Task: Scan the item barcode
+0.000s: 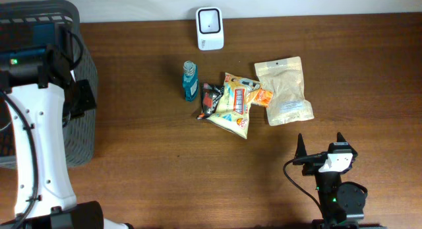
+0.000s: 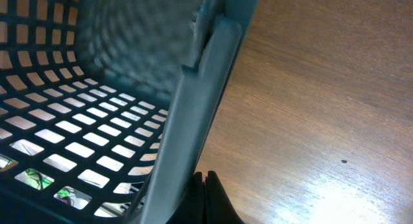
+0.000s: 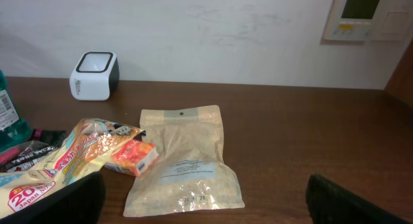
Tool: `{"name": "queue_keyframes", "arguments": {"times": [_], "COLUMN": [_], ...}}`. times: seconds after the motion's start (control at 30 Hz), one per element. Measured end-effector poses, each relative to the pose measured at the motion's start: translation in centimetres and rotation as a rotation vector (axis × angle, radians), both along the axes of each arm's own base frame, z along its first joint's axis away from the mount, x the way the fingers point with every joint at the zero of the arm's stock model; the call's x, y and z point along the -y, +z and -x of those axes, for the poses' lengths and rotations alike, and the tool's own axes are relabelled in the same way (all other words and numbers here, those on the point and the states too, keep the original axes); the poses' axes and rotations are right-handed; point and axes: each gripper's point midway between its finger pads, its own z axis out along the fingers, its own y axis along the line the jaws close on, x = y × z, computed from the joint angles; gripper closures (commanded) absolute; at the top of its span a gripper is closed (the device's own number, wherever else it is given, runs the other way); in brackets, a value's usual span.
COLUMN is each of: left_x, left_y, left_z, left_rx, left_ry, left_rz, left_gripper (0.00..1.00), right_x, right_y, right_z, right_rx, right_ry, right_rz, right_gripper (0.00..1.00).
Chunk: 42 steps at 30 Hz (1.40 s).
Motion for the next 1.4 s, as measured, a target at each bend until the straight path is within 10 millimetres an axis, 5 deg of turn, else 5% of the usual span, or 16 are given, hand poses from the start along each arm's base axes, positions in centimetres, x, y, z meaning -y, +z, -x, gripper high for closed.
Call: {"name": "queue_keyframes", "arguments": {"times": [0.23,0.5,0.57,0.6,0.67,0.77,0.97,1.17,1.4], "left_x": [-2.0,-1.0,0.2,1.1,2.9,6.7,13.3,13.2,11.1], "left_y": [0.1,0.9,3.7,5.3,8.6,11.8,11.0,7.2,4.1], "left_z": [0.7,0.0,-1.4,-2.1,-2.8,-1.9,-4.8,-11.7,-14.5], "left_rx": [-0.005,0.048,0.179,0.254,0.401,0.521,0.501,0.485,0.438], "left_ry": [0.063,0.054,0.031,0.011,-0.041,-0.142,-0.345,-0.34,-0.284], "left_rz": [-0.018,0.05,0.113,0.155,0.233,0.365,0.436,0.31,0.183], "left_gripper": [1.0,0.99,0.8,0.59,0.01,0.01,0.01,0.01,0.01], "right_x": [0.0,0.0,0.0,0.0,0.0,0.0,0.0,0.0,0.0], "right_y": [0.0,0.0,0.0,0.0,0.0,0.0,0.0,0.0,0.1], "right_z": [0.0,0.0,0.0,0.0,0.0,0.0,0.0,0.0,0.0], "right_rx": [0.0,0.0,0.0,0.0,0.0,0.0,0.0,0.0,0.004], "right_ry": [0.0,0.0,0.0,0.0,0.0,0.0,0.0,0.0,0.0], "right_rz": [0.0,0.0,0.001,0.0,0.0,0.001,0.001,0.0,0.0], "right_gripper": [0.02,0.02,0.01,0.02,0.02,0.02,0.02,0.02,0.02]}}
